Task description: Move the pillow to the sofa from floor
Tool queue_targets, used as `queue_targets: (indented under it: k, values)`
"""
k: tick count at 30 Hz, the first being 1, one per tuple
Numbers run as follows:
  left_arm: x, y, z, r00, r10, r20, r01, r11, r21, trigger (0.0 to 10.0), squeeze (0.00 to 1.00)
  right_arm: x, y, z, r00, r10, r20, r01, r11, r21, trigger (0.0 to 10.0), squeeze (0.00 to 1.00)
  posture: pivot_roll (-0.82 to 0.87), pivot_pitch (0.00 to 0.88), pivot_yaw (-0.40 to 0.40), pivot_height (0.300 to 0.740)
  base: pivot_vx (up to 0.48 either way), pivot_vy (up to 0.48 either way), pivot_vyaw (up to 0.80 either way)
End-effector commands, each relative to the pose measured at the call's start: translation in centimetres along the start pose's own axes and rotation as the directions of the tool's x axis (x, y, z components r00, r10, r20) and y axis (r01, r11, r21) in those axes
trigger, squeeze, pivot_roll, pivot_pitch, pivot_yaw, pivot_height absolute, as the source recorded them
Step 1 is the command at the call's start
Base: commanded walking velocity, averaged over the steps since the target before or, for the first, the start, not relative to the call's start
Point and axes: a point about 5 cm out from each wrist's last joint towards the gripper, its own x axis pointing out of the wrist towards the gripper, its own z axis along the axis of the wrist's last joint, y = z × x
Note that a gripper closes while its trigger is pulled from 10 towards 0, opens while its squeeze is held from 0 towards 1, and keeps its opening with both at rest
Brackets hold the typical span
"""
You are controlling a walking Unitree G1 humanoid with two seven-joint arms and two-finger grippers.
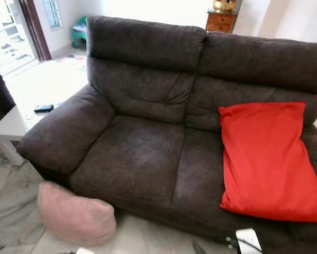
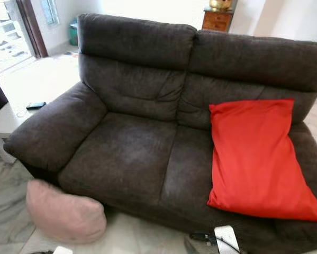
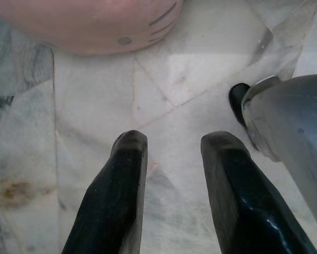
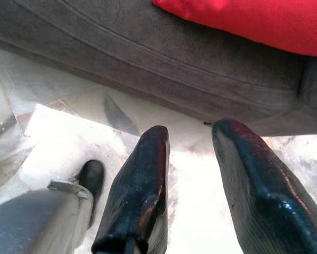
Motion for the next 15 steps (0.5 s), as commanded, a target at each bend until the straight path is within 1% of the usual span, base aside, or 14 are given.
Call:
queue_targets:
  k: [1, 4, 5, 7, 13, 15]
  values:
    - [0.08, -0.31, 0.3, 1.0, -0.012, 0.005, 0.012, 1.0, -0.008, 10.0, 0.0, 0.07, -0.25, 0.12, 1.0, 0.011, 0.0, -0.011, 1.0, 0.01, 10.0, 0.0, -0.02, 0.085, -0.022, 0.74, 0.0, 0.304, 0.0]
    - [0.13, -0.08, 0.52, 1.0, -0.012, 0.008, 0.012, 1.0, -0.021, 10.0, 0.0, 0.04, 0.47, 0.2, 0.999, 0.05, 0.002, -0.05, 0.998, 0.032, 10.0, 0.0, -0.03, 0.094, -0.02, 0.74, 0.0, 0.311, 0.0]
    - [0.13, -0.08, 0.52, 1.0, -0.012, 0.008, 0.012, 1.0, -0.021, 10.0, 0.0, 0.04, 0.47, 0.2, 0.999, 0.05, 0.002, -0.05, 0.998, 0.032, 10.0, 0.0, -0.03, 0.094, -0.02, 0.74, 0.0, 0.311, 0.0]
    - [0.17, 0.18, 0.64, 1.0, -0.005, 0.009, 0.006, 0.999, -0.045, 10.0, 0.0, 0.02, 0.56, 0.17, 0.999, 0.052, 0.001, -0.052, 0.998, 0.035, 10.0, 0.0, -0.03, 0.1, -0.016, 0.74, 0.0, 0.308, 0.0]
    - [0.24, 0.64, 0.94, 1.0, 0.001, 0.013, -0.001, 0.999, -0.042, 10.0, 0.0, -0.07, 0.53, -0.14, 0.999, 0.05, -0.007, -0.05, 0.998, 0.047, 10.0, 0.0, -0.03, 0.105, -0.011, 0.74, 0.0, 0.309, 0.0]
    - [0.24, 0.68, 0.87, 1.0, 0.003, 0.009, -0.002, 0.999, -0.039, 10.0, 0.0, -0.12, 0.5, -0.35, 0.998, 0.053, -0.015, -0.052, 0.996, 0.071, 10.0, 0.0, -0.03, 0.1, -0.01, 0.74, 0.0, 0.309, 0.0]
